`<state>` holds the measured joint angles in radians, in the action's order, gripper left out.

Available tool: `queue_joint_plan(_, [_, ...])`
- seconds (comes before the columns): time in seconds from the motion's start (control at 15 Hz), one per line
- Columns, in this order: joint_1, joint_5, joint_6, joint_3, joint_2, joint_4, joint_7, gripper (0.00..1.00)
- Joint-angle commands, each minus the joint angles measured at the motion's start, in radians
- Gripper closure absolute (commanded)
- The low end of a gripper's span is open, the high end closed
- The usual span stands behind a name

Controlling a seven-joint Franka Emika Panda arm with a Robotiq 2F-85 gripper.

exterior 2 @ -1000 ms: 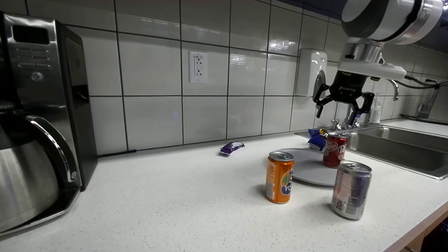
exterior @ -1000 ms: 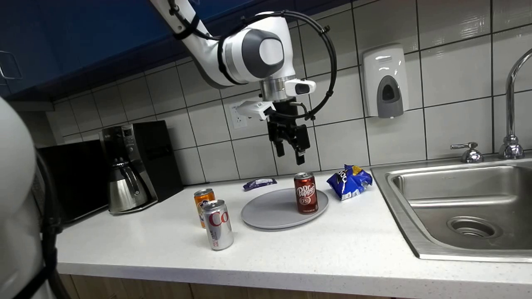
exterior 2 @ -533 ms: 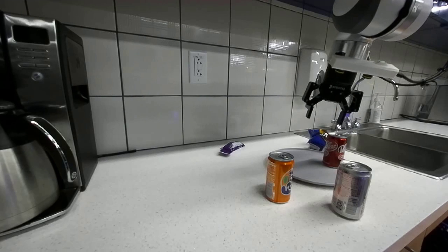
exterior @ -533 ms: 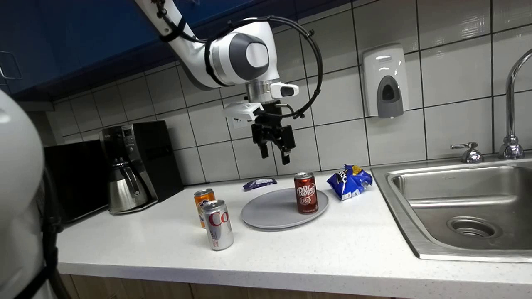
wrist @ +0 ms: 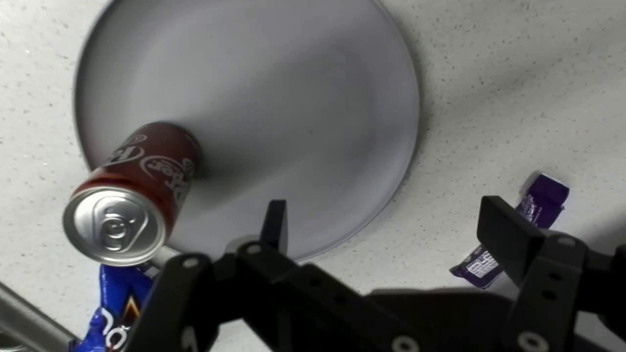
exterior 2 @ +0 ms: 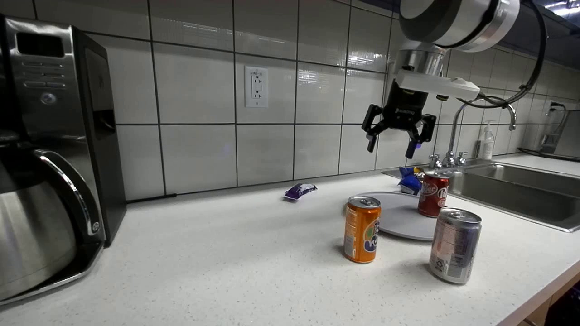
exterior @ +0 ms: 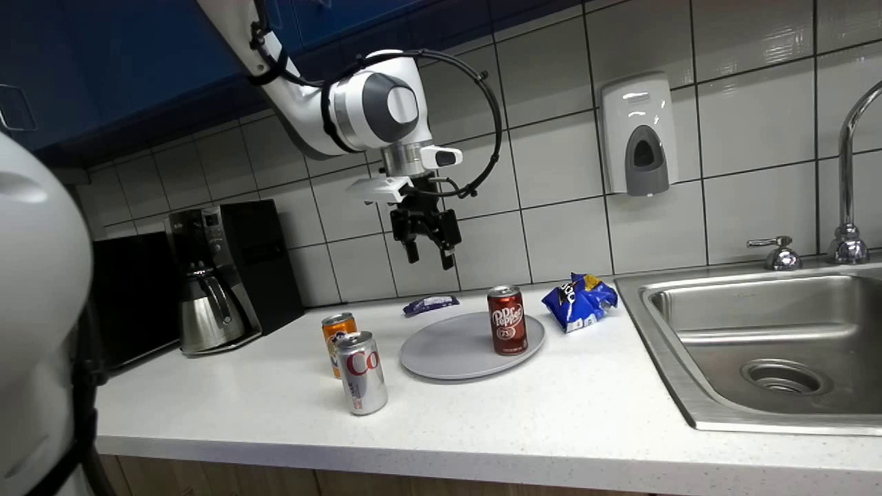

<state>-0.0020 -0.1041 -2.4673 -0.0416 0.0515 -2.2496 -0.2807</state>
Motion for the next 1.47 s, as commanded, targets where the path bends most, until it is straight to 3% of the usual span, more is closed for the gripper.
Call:
queue_joint_plan(0.0, [0.020, 0.025, 0.028, 0.025, 0.049, 0.078, -0.039, 0.00])
queue_joint_plan(0.87, [0.103, 0.005, 0.098, 0.097, 0.174, 0.232, 0.039, 0.00])
queue_joint_plan(1.4, [0.118, -0.003, 0.176, 0.114, 0.171, 0.224, 0.058, 0.00])
